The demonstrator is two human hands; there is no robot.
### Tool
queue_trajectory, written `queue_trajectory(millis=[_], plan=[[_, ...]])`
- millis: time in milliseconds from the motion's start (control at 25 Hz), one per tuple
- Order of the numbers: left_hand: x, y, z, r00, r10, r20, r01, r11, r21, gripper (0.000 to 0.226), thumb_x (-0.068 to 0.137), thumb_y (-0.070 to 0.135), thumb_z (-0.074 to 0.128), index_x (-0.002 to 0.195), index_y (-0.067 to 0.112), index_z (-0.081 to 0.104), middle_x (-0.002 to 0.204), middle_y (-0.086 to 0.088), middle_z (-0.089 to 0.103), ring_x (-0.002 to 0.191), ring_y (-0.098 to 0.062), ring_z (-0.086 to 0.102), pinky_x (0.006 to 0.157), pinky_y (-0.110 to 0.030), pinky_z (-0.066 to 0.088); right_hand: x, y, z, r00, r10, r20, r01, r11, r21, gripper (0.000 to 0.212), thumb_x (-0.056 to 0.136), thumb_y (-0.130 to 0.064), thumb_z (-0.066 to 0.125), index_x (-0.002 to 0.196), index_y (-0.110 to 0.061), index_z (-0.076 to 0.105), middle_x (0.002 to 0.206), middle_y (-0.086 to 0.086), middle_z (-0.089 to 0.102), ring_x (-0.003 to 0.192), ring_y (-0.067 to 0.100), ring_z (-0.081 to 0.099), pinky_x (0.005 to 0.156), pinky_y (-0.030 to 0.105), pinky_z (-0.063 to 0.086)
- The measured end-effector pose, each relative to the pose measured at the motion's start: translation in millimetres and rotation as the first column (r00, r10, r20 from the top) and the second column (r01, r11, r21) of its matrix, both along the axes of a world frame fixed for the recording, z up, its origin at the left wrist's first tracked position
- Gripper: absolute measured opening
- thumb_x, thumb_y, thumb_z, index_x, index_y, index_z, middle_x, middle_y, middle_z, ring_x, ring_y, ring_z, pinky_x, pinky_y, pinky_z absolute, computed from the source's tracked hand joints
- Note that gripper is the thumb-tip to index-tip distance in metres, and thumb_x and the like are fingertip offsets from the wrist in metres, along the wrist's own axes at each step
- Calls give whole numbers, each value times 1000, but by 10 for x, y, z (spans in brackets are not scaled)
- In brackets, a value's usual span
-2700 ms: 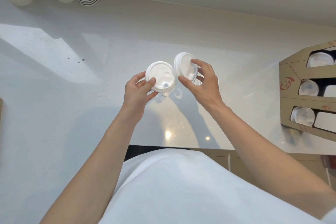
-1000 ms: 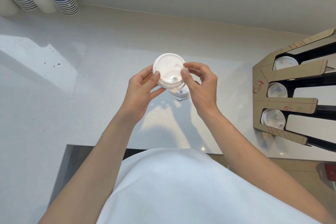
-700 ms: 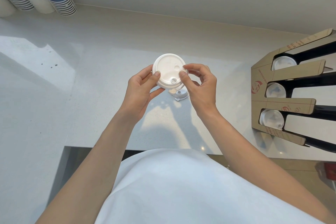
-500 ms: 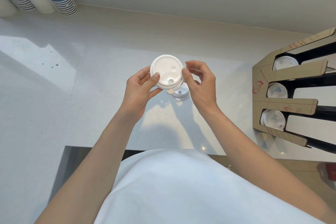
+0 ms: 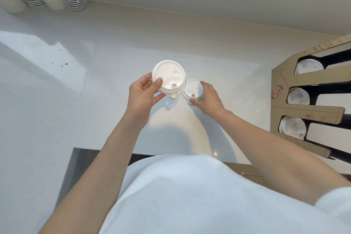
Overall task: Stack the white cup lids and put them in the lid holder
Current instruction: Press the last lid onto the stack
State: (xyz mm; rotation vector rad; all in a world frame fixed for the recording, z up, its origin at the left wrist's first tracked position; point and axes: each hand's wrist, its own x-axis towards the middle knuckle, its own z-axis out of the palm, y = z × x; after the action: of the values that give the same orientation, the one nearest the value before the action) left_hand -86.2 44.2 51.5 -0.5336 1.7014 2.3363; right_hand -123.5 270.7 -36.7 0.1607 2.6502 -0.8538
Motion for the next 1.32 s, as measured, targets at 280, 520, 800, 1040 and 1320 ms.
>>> queue_trajectory(millis=[280,520,800,1040,1320], plan=[[19,-26,12,1000,19,3,-19,1000,-10,37,98,12,62,134,4,61,122,-13,72,113,-24,70,91,-34,60,-131,-68,-122,998,60,-14,-58,992,114,76,83,-38,74,145,-14,36,147,6,40,135,32,39,98,44,43],[26,-33,27,999,33,7,-33,999,-25,35,98,12,63,132,4,62,128,-20,69,120,-32,66,95,-38,59,-190,-114,-184,996,78,-33,-71,982,176,46,85,-32,69,121,-8,52,125,8,51,123,33,45,78,38,44],[45,-29,16,1000,27,7,-27,999,-25,36,98,12,63,132,3,62,126,-19,69,111,-24,69,93,-36,59,-87,-34,-92,987,-100,-124,94,994,-60,49,82,-30,74,122,-7,55,128,6,55,120,28,50,87,29,37],[15,-56,21,1000,18,4,-18,1000,-18,36,98,11,62,133,3,61,111,-6,72,104,-18,71,90,-33,60,84,76,278,936,-293,-193,196,893,-406,68,80,-28,81,139,-13,51,143,-1,48,129,16,49,106,39,48],[-32,34,50,1000,-24,-8,24,1000,-5,38,96,13,65,133,3,61,112,-5,73,108,-20,70,89,-34,60,221,54,916,915,-229,-333,21,850,-526,66,78,-21,84,137,-15,56,144,-5,49,132,10,51,99,24,51]])
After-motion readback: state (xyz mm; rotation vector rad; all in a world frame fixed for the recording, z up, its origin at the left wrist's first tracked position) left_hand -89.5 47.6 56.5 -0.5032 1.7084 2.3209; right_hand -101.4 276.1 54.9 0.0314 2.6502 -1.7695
